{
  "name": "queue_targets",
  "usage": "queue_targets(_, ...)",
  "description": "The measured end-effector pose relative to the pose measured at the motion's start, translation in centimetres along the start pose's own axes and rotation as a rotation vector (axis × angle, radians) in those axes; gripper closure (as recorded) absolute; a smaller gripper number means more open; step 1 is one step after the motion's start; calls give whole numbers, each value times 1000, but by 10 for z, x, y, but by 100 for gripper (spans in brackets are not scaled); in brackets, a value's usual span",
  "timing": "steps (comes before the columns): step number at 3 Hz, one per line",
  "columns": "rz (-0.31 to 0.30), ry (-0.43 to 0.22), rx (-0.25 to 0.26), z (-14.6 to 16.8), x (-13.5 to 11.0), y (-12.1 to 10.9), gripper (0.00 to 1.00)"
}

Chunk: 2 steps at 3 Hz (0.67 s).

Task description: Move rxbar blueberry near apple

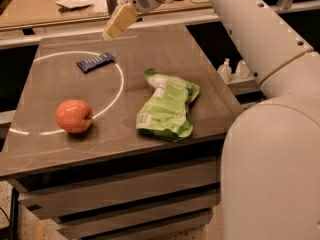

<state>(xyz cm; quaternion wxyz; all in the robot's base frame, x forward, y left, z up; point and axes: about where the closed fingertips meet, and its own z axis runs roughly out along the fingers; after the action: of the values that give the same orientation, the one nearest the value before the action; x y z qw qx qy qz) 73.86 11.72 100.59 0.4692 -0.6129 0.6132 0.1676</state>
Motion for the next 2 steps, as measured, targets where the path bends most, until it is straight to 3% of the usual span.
queue_targets(2, 99, -17, -85, 78, 41, 12, 0)
